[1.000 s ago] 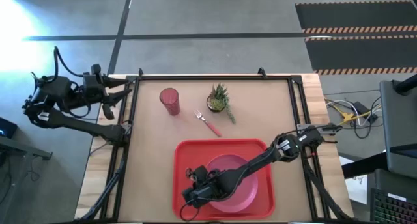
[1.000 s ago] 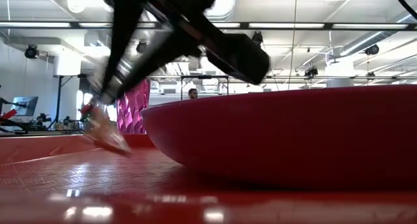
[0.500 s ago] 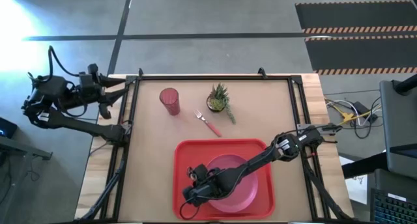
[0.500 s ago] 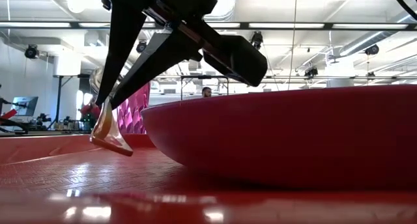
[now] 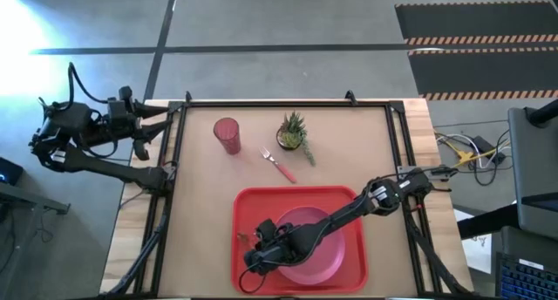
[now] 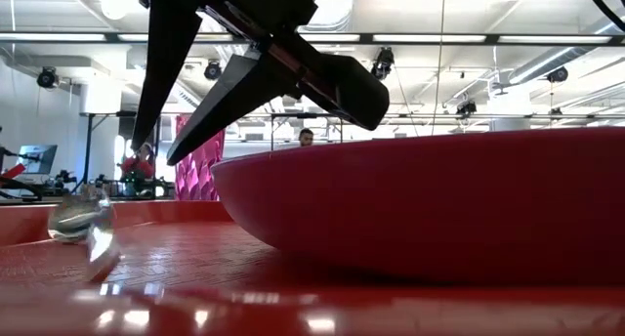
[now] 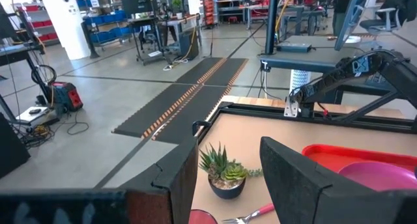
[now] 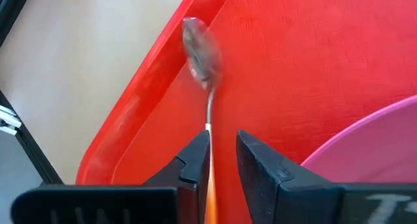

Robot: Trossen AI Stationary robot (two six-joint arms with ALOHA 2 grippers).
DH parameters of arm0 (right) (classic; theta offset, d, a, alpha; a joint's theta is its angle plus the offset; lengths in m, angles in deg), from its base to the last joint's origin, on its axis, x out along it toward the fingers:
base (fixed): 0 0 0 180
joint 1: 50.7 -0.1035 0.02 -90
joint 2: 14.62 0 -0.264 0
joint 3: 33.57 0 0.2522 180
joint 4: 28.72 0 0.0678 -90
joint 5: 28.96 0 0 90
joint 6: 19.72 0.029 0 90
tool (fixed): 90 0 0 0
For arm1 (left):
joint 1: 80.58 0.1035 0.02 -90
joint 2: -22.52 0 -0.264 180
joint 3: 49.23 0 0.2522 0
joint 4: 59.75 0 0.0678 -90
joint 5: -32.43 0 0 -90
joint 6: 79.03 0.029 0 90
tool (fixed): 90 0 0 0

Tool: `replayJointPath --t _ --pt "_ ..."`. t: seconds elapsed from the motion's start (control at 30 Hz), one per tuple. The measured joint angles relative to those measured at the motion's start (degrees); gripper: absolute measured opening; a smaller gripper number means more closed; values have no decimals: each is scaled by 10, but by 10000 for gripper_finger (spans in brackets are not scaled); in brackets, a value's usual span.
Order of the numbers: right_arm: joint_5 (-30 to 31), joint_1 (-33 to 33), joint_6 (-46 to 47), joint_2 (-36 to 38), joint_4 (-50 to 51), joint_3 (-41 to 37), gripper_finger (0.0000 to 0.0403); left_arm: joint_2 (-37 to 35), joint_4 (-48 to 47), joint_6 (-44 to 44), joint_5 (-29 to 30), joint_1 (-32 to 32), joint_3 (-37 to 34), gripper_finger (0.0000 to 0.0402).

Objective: Pick and place plate/cup/fork/spoon on tray
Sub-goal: Put the pink glass on the top right of the orange tray

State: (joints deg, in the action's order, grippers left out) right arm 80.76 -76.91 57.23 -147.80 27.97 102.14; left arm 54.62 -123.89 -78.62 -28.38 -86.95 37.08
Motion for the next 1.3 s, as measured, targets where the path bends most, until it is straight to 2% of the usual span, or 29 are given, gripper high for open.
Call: replayJointPath --t 0.4,0.57,0.7,0.87,1.07,1.3 --pt "43 6 -61 11 16 6 87 0 -5 0 0 0 -3 150" --pt "44 18 -89 39 54 6 79 5 -64 -6 -2 0 -15 150" --pt "77 32 -171 93 52 6 78 20 -97 -16 -19 0 -34 150" --pt "163 43 -290 194 51 6 83 63 -98 19 -52 0 -75 150" --pt "274 26 -425 318 25 7 84 143 -98 82 -33 0 -111 150" --pt "304 1 -545 398 20 7 91 225 -99 93 -22 15 -85 150"
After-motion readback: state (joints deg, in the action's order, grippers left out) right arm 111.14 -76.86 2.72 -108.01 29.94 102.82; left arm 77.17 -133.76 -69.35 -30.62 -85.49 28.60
